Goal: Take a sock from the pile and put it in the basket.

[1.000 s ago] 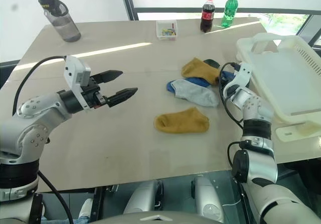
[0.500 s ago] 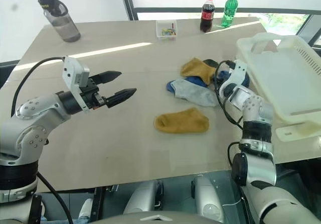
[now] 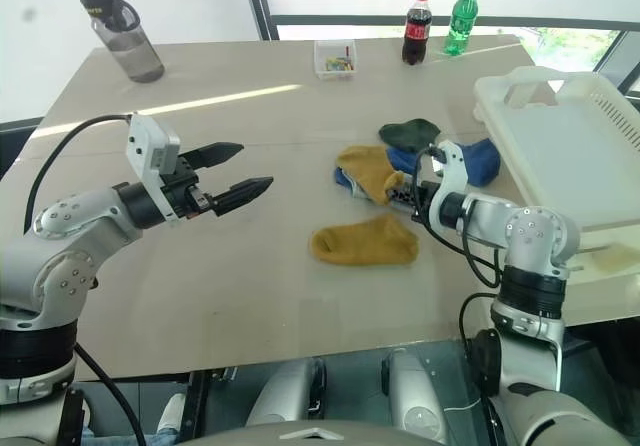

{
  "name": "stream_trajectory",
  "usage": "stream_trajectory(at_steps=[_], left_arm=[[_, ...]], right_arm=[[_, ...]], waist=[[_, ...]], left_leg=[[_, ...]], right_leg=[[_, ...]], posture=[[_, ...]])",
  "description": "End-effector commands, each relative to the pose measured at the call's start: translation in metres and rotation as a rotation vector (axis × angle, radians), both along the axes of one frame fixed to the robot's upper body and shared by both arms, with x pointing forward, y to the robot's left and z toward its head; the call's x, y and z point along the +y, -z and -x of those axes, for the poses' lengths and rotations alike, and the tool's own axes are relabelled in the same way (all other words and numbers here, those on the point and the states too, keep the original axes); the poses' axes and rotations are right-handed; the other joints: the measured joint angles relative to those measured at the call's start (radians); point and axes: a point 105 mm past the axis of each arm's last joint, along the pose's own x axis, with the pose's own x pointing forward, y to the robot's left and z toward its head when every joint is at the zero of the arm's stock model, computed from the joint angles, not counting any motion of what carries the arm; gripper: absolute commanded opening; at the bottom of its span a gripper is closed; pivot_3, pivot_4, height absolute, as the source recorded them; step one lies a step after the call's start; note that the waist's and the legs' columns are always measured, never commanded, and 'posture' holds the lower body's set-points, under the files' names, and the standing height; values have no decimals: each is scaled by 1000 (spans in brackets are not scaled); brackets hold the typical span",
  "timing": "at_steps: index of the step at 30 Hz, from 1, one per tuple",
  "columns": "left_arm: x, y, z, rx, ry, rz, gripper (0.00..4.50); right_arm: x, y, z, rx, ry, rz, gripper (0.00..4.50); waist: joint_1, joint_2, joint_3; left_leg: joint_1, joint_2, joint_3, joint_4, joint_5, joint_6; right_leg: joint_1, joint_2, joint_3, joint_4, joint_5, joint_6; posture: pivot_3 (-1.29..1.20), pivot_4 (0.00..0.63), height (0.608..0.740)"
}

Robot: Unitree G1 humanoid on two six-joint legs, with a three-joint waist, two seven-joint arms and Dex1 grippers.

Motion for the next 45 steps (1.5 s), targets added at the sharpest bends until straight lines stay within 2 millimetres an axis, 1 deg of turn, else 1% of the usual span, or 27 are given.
stream_trajectory(at_steps=[1,4,6,9,11,16,20,23,24,27,33,35,37,38,39,40,43,44,45], left_arm=[[-5,-11,4,-59,24,-16,4500],[-5,-10,3,-59,29,-18,4500],[-6,-10,3,-59,35,-18,4500],[-8,-9,3,-56,45,-17,4500],[-9,-7,3,-53,50,-17,4500],[-24,3,2,-25,93,-3,4500],[-35,10,-5,-6,108,-2,4500],[-42,11,-8,-10,130,-12,4500],[-44,11,-8,-11,139,-10,4500],[-46,10,-7,-14,159,-10,4500],[-45,8,-8,-22,168,-17,4500],[-43,8,-8,-25,167,-21,4500],[-42,8,-8,-28,164,-25,4500],[-41,7,-8,-31,163,-26,4500],[-41,7,-8,-32,162,-27,4500],[-41,7,-8,-33,162,-28,4500],[-40,6,-7,-37,163,-30,4500],[-40,5,-6,-39,162,-30,4500],[-41,5,-7,-39,162,-30,4500]], right_arm=[[-5,-8,16,-44,-71,46,23],[-33,-4,15,-39,-12,109,23],[-47,-4,14,-41,22,129,23],[-63,-4,12,-46,65,164,23],[-69,-4,10,-57,84,183,23],[-66,-7,7,-92,81,185,23],[-62,-7,5,-109,76,179,23],[-63,-12,4,-128,88,157,23],[-66,-14,4,-138,93,154,23],[-82,-32,5,-192,127,131,23],[-105,-64,16,-288,127,182,23],[-107,-88,17,-358,113,182,23],[-104,-104,17,-414,89,211,23],[-100,-108,15,-426,76,229,23],[-91,-110,13,-431,51,234,23],[-81,-111,10,-436,21,234,23],[-41,-114,6,-456,-92,183,23],[-24,-110,4,-449,-138,176,23],[-14,-106,3,-442,-167,175,23]], waist=[[0,0,0],[2,0,0],[1,0,0],[-1,0,0],[-1,0,0],[0,0,0],[3,0,0],[3,0,0],[3,0,0],[3,0,0],[5,0,0],[4,0,0],[0,2,1],[0,2,1],[-1,2,1],[-3,2,1],[-4,1,1],[-4,1,1],[-3,1,1]], left_leg=[[0,0,0,0,0,0],[0,0,0,0,0,0],[0,0,0,0,0,0],[0,0,1,0,0,0],[0,0,0,0,0,0],[0,0,1,0,0,0],[0,0,1,1,0,0],[0,0,1,1,0,0],[0,0,1,1,0,0],[0,0,1,1,0,0],[-1,0,1,1,0,0],[-1,0,1,1,0,0],[-1,0,2,1,0,0],[0,0,2,1,0,0],[0,0,2,1,0,0],[0,0,2,1,0,0],[1,1,1,0,0,0],[1,1,1,0,0,0],[1,1,1,0,0,0]], right_leg=[[0,0,0,0,0,0],[0,0,0,0,0,0],[0,0,0,-1,0,0],[0,0,1,-1,0,0],[0,0,0,-1,0,0],[0,0,1,-1,0,0],[0,0,1,-1,0,0],[0,1,1,-1,0,0],[0,1,1,-1,0,0],[0,0,1,-1,0,0],[0,0,1,-1,0,0],[0,0,1,-1,0,0],[0,0,2,-1,0,1],[0,0,2,-1,0,1],[0,0,2,-1,0,1],[0,1,2,-1,0,1],[0,3,2,-1,0,0],[0,3,2,0,0,0],[0,3,2,0,0,0]], posture=[[0,150,740],[0,150,740],[0,150,740],[0,150,740],[0,150,740],[0,150,740],[0,150,740],[0,150,740],[0,150,740],[0,150,740],[0,150,740],[0,150,740],[0,150,740],[0,150,740],[0,150,740],[0,150,740],[0,150,740],[0,150,740],[0,150,740]])
